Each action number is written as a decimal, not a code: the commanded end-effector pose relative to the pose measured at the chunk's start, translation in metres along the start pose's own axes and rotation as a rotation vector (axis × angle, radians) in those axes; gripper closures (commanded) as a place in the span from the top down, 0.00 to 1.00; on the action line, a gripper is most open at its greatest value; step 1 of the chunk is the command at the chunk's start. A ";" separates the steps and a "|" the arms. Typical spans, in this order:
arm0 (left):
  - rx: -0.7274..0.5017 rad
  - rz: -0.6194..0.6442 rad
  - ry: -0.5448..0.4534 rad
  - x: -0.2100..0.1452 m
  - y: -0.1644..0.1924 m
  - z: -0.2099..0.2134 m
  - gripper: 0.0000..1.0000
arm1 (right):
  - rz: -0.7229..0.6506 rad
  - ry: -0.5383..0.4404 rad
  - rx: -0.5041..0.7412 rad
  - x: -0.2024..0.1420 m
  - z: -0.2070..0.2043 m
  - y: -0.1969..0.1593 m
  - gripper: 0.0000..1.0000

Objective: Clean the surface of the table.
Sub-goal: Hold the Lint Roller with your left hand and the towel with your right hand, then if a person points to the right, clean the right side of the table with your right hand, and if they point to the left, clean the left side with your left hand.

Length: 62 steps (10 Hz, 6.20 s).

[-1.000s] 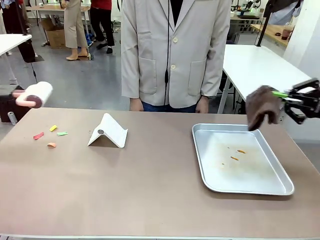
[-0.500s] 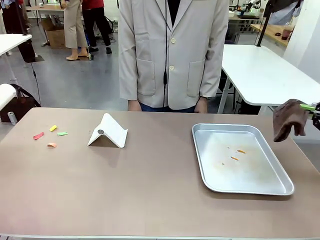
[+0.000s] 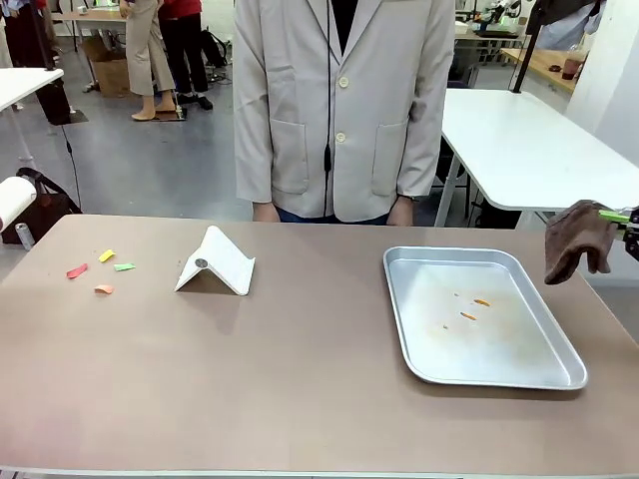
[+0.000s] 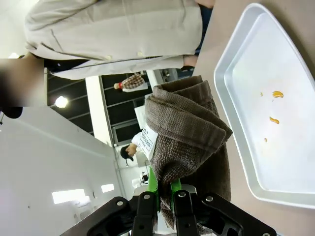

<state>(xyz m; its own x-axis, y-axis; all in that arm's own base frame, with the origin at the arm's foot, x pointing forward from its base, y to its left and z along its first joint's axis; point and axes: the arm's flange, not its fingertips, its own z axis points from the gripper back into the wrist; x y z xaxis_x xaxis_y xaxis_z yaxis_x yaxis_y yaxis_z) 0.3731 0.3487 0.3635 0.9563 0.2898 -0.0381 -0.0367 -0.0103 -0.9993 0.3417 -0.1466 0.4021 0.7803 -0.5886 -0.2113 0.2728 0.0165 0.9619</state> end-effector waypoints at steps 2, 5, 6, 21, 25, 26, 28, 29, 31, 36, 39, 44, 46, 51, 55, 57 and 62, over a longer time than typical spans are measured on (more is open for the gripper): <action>-0.004 -0.007 -0.003 -0.006 -0.008 0.002 0.00 | 0.000 0.009 0.013 -0.001 0.000 0.001 0.00; -0.004 -0.007 -0.003 -0.006 -0.008 0.002 0.00 | 0.000 0.009 0.013 -0.001 0.000 0.001 0.00; -0.004 -0.007 -0.003 -0.006 -0.008 0.002 0.00 | 0.000 0.009 0.013 -0.001 0.000 0.001 0.00; -0.004 -0.007 -0.003 -0.006 -0.008 0.002 0.00 | 0.028 -0.009 -0.043 -0.002 -0.005 0.003 0.11; -0.004 -0.007 -0.003 -0.006 -0.008 0.002 0.00 | 0.306 0.005 -0.320 -0.015 -0.046 0.030 0.11; -0.004 -0.007 -0.003 -0.006 -0.008 0.002 0.00 | 0.379 -0.006 -0.426 -0.018 -0.060 0.035 0.11; -0.004 -0.007 -0.003 -0.006 -0.008 0.002 0.00 | 0.486 0.006 -0.560 -0.020 -0.081 0.046 0.11; -0.004 -0.007 -0.003 -0.006 -0.008 0.002 0.00 | 0.529 -0.007 -0.678 -0.017 -0.088 0.050 0.11; -0.004 -0.007 -0.003 -0.006 -0.008 0.002 0.00 | 0.581 0.008 -0.827 -0.010 -0.103 0.052 0.11; -0.004 -0.007 -0.003 -0.006 -0.008 0.002 0.00 | 0.594 -0.028 -1.150 0.004 -0.149 0.035 0.11; -0.004 -0.007 -0.003 -0.006 -0.008 0.002 0.00 | 0.540 -0.007 -1.187 0.015 -0.182 0.016 0.11; -0.004 -0.007 -0.003 -0.006 -0.008 0.002 0.00 | 0.452 0.089 -1.147 0.024 -0.231 -0.031 0.11; -0.004 -0.007 -0.003 -0.006 -0.008 0.002 0.00 | 0.451 0.144 -1.113 0.020 -0.254 -0.041 0.11; -0.004 -0.007 -0.003 -0.006 -0.008 0.002 0.00 | 0.450 0.241 -1.070 -0.010 -0.299 -0.053 0.11; -0.004 -0.007 -0.003 -0.006 -0.008 0.002 0.00 | 0.488 0.294 -1.021 -0.049 -0.333 -0.051 0.11; -0.004 -0.007 -0.003 -0.006 -0.008 0.002 0.00 | 0.556 0.293 -1.045 -0.066 -0.345 -0.051 0.11; -0.004 -0.007 -0.003 -0.006 -0.008 0.002 0.00 | 0.587 0.199 -1.189 -0.051 -0.333 -0.051 0.11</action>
<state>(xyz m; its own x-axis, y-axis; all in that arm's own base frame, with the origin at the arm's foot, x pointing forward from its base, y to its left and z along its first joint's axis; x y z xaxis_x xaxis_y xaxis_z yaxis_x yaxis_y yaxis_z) 0.3707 0.3507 0.3662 0.9550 0.2948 -0.0338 -0.0330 -0.0075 -0.9994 0.4744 0.1623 0.3081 0.9962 -0.0827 0.0273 0.0719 0.9578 0.2784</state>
